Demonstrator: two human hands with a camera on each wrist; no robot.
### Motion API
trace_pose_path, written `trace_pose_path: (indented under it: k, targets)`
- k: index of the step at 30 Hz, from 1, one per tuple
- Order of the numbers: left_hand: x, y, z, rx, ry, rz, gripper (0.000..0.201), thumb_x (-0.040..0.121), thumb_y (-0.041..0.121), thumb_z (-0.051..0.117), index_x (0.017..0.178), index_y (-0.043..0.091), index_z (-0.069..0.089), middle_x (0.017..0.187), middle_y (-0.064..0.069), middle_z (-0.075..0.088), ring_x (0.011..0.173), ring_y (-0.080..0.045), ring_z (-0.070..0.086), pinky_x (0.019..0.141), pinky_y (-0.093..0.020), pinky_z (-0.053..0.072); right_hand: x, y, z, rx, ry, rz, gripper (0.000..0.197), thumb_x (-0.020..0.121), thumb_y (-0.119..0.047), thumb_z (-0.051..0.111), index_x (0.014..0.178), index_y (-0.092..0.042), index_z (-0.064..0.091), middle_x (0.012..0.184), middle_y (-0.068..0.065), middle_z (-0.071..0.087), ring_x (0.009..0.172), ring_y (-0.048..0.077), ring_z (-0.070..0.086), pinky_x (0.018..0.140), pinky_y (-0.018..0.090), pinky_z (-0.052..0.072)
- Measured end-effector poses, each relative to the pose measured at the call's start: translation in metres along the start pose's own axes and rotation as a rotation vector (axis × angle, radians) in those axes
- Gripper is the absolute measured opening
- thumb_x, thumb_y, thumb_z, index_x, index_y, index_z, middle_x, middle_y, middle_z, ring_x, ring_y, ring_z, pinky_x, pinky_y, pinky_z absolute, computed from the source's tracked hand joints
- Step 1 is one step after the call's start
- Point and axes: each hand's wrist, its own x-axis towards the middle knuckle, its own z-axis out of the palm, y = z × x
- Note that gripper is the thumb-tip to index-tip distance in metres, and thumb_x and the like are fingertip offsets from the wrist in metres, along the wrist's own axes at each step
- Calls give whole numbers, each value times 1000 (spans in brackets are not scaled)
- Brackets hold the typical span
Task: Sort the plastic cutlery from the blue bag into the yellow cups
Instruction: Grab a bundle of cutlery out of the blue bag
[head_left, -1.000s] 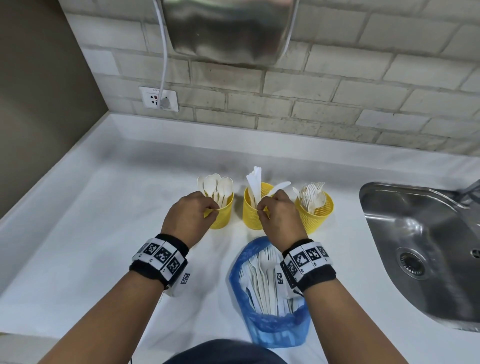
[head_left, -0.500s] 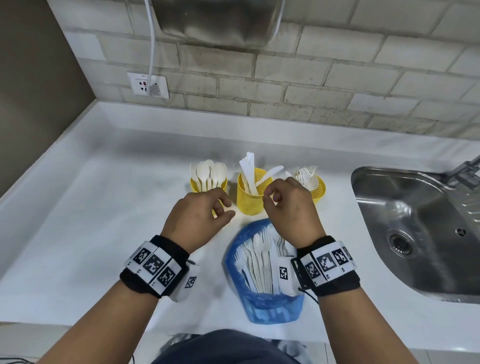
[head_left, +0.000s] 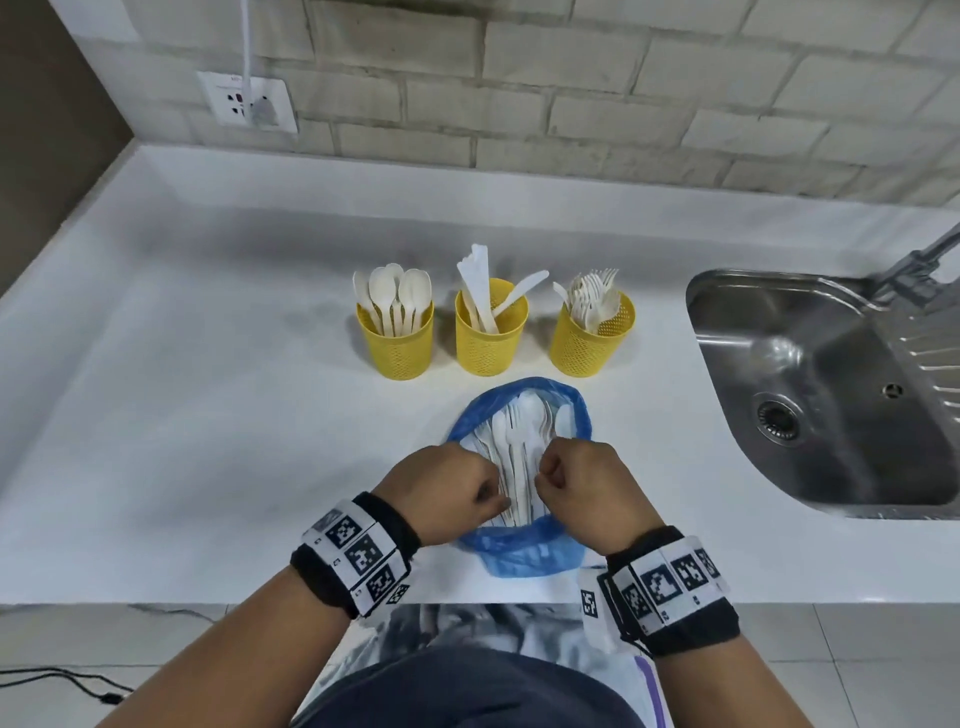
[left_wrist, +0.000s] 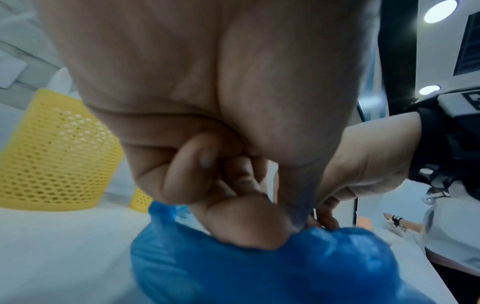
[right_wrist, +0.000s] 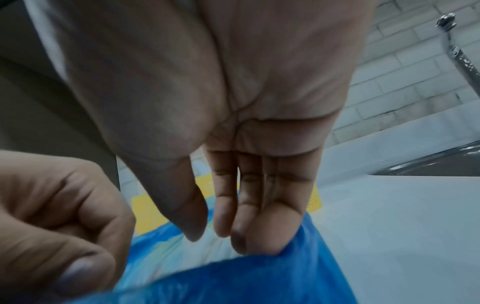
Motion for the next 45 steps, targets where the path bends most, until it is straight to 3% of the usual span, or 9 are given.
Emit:
trace_pose_path:
  k: [7,12,19,25,30,35,40,42,45]
  targets:
    - [9,4,4,159,-7,-272,48,98,59,47,71,20,51,76,0,53,74,-24,54,69,-31,45,-1,13,7,-52,-33,152,18,94,-23,56,80,-13,51,86,7,63,78,25,58,66,31,41]
    - [15,7,4,184,-11,-404,55,94,69,45,96,19,67,99,-2,71,89,-24,66,70,-31,44,9,10,5,-65,-25,164,26,98,-34,55,88,-12,47,88,7,59,82,28,59,67,32,41]
    - [23,13,6,156,60,-416,48,89,64,59,103,18,67,106,-2,71,98,-26,68,73,-31,47,18,-4,14,-79,-81,138,47,99,-45,60,118,-2,58,119,15,60,109,30,62,85,34,48]
    - [28,12,6,-172,120,-460,59,81,39,78,122,9,49,113,-9,67,108,-31,64,80,-32,46,29,2,10,73,-99,159,29,92,-33,68,97,-6,57,95,7,62,96,26,63,70,26,39]
    - [30,8,12,-343,172,-539,60,76,34,83,113,9,42,108,-10,65,102,-34,65,75,-34,45,34,10,10,126,-96,166,35,88,-32,66,66,-14,45,64,-2,53,69,20,56,49,21,29]
    - [36,14,20,-335,195,-609,64,77,34,83,117,8,40,112,-12,63,105,-35,64,76,-33,45,37,14,12,95,-133,113,38,88,-46,68,82,-11,54,71,-2,56,71,18,56,58,26,36]
    - [34,25,23,-450,311,-620,68,61,23,90,104,13,38,104,-9,53,94,-28,55,67,-33,41,40,21,6,187,-160,72,36,84,-23,67,58,-11,44,54,1,49,52,14,48,50,26,31]
    - [30,31,26,-494,415,-607,65,62,19,90,100,13,37,99,-7,49,90,-25,50,60,-29,33,38,25,3,203,-168,75,35,84,-23,67,58,-12,45,53,1,50,50,13,48,48,25,31]
    - [26,37,30,-600,559,-587,65,62,16,91,99,14,37,89,-1,53,81,-20,56,58,-26,37,36,29,4,227,-148,70,35,85,-25,68,59,-14,47,54,-3,51,52,8,49,45,18,28]
